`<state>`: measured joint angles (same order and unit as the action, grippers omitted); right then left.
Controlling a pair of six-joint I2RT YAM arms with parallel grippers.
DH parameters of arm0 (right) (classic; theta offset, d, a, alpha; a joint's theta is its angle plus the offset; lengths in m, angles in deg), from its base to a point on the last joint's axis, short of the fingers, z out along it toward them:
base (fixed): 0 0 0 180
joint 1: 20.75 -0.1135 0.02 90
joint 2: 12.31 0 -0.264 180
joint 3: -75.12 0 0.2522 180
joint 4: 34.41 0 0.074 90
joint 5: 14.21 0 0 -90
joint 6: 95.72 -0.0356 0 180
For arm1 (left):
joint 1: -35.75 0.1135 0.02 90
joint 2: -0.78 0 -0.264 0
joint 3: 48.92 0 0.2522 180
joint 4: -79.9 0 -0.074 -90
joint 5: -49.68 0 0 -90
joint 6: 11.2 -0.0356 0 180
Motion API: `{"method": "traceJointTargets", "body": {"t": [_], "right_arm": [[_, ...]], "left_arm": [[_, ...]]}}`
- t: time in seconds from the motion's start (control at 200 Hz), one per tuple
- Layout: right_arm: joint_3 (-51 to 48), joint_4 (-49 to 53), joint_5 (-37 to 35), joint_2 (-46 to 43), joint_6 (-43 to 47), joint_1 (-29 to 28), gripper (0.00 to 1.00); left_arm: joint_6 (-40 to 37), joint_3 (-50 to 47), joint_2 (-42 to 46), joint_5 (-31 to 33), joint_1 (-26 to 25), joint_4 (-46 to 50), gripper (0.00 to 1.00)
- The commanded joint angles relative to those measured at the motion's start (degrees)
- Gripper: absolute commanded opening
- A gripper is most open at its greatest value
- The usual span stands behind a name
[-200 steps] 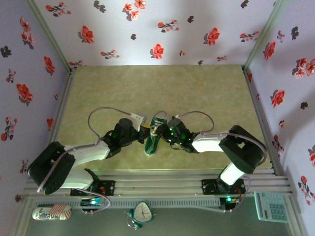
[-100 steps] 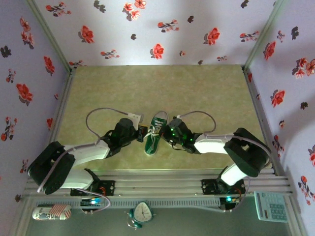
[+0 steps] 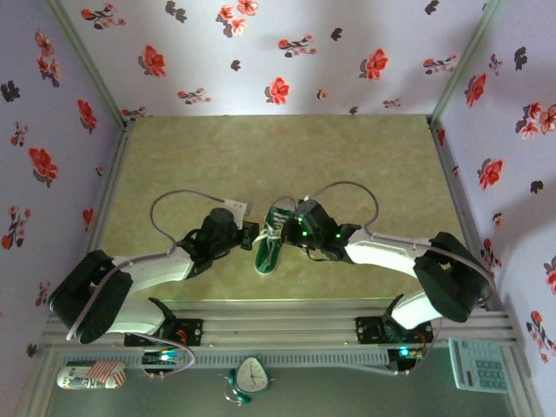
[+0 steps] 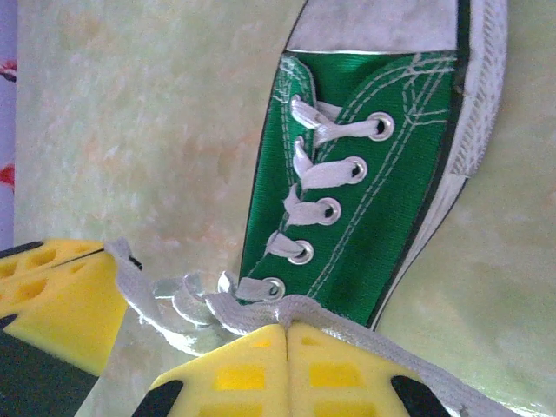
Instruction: Tie the shoes
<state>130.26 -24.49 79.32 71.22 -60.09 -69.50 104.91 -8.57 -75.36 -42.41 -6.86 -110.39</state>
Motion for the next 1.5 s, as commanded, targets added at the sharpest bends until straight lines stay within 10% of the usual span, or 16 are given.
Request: {"method": "traceJointTargets", "body": {"t": [0.0,0.28,0.415,0.615,1.005,1.195,1.495], "right_arm": [[1.46,2.89,1.79,1.01,3.86,0.43,0.00],[0.50,-2.97,6.05,1.82,1.70,2.24,0.00],[-0.67,-6.04,8.12,1.81,-0.12,3.26,0.00],[-1.36,-9.03,10.66,2.31,-1.79,4.39,0.00],[-2.41,-7.49,14.19,1.08,-2.32,6.31,0.00],[-2.54,-7.24,16.74,0.62,-1.36,7.00,0.00],[-3.00,-7.59,18.32,0.18,15.04,7.57,0.00]], "left_arm": [[0.32,1.36,0.74,0.59,0.55,1.96,0.22],[-0.55,-2.63,9.53,3.46,1.39,4.71,0.64],[-4.22,-3.59,14.64,4.85,1.43,8.99,0.62],[-14.57,-4.93,18.92,-6.94,-0.73,8.86,0.32],[-30.28,2.77,10.86,-5.30,-6.52,13.17,0.33],[-24.73,5.40,6.00,1.62,-4.82,9.99,0.72],[-19.17,9.68,3.18,-12.61,4.43,9.98,0.51]]}}
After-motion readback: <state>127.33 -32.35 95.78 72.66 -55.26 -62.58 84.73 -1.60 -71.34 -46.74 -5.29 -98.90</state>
